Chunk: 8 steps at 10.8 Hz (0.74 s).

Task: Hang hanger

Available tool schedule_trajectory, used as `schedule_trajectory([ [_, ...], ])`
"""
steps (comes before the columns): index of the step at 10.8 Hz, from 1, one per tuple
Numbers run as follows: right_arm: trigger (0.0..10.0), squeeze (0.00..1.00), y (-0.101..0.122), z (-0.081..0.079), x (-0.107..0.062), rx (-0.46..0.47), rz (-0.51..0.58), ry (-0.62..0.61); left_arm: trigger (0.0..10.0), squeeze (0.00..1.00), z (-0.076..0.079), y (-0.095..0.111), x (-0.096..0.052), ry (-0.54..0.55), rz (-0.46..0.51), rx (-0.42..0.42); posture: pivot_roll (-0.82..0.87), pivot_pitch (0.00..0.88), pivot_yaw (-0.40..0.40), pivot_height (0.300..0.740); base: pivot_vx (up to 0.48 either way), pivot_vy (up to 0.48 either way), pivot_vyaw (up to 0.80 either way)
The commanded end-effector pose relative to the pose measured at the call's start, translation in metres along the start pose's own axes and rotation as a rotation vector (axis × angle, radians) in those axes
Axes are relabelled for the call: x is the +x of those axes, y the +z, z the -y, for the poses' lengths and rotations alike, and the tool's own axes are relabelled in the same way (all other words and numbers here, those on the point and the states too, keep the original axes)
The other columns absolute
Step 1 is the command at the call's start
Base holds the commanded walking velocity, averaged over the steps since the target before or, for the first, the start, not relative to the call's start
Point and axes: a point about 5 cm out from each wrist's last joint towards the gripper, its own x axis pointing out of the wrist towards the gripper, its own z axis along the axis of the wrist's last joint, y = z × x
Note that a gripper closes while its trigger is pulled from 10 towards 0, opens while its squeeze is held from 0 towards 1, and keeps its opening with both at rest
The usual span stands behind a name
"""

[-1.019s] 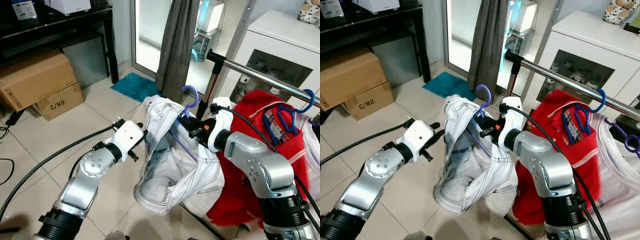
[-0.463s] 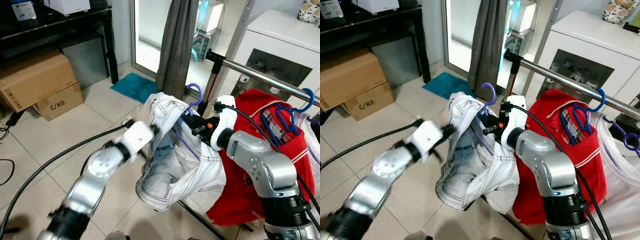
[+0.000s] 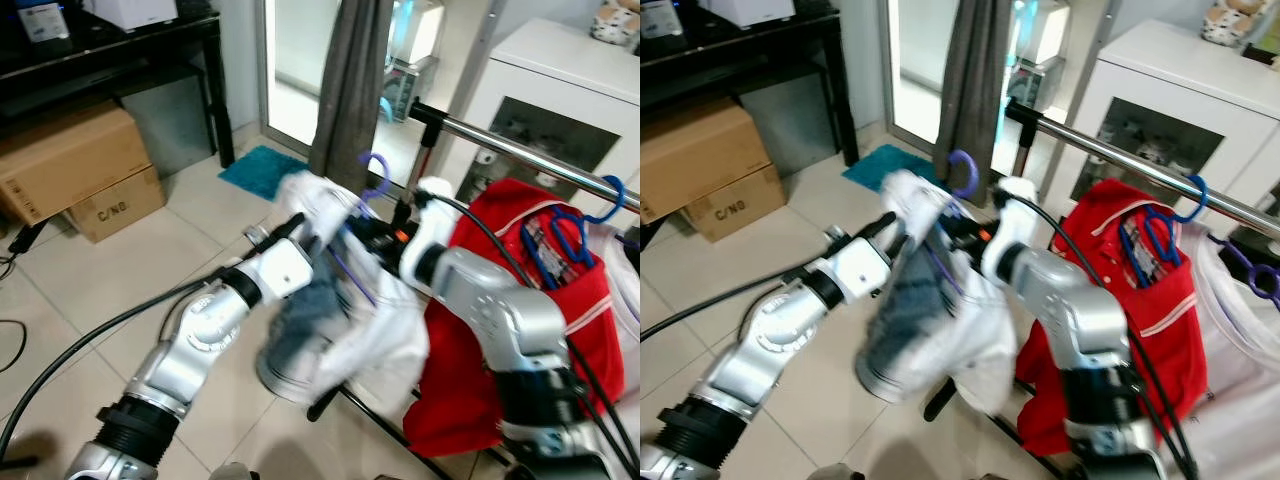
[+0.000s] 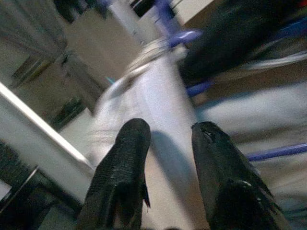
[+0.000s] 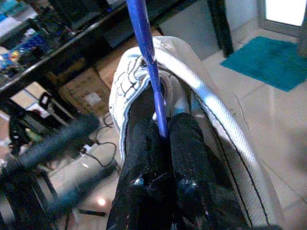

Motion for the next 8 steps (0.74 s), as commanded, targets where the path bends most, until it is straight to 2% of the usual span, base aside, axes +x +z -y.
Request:
schedule_trajectory([
  [1,0.0,0.00,0.018,-0.008,0.004,-0.030,0.071,0.044,10.0,1.00,0.012,0.008,0.005,-0.071,0.064,0.000,0.01,0.000,-0.090,0.740,0.000,0.000,0.00],
  [2,0.0,0.00,0.019,-0.009,0.005,-0.031,0.073,0.054,10.0,1.00,0.016,0.005,0.005,-0.083,0.039,0.020,0.01,0.000,-0.092,0.740,0.000,0.000,0.00],
  [3,0.0,0.00,0.020,-0.009,0.006,-0.031,0.075,0.059,10.0,0.93,0.015,0.001,0.006,-0.064,0.012,0.047,0.01,0.000,-0.090,0.740,0.000,0.000,0.00],
  [4,0.0,0.00,0.021,-0.010,0.005,-0.034,0.078,0.062,10.0,0.00,0.003,-0.007,0.008,0.033,-0.040,0.137,0.00,0.000,-0.080,0.740,0.000,0.000,0.00],
  [5,0.0,0.00,0.020,-0.010,0.005,-0.031,0.081,0.061,10.0,0.00,-0.002,-0.008,0.009,0.062,-0.032,0.172,0.00,0.000,-0.078,0.740,0.000,0.000,0.00],
  [6,0.0,0.00,0.020,-0.010,0.003,-0.025,0.085,0.056,10.0,0.00,-0.005,-0.003,0.010,0.079,0.022,0.204,-0.01,0.000,-0.073,0.740,0.000,0.000,0.00],
  [7,0.0,0.00,0.019,-0.007,0.001,-0.021,0.084,0.044,10.0,0.00,-0.001,0.003,0.011,0.066,0.074,0.213,-0.01,0.000,-0.073,0.740,0.000,0.000,0.00],
  [8,0.0,0.00,0.019,-0.005,0.000,-0.017,0.082,0.033,10.0,0.00,0.009,0.005,0.009,-0.008,0.101,0.171,-0.01,0.000,-0.061,0.740,0.000,0.000,0.00],
])
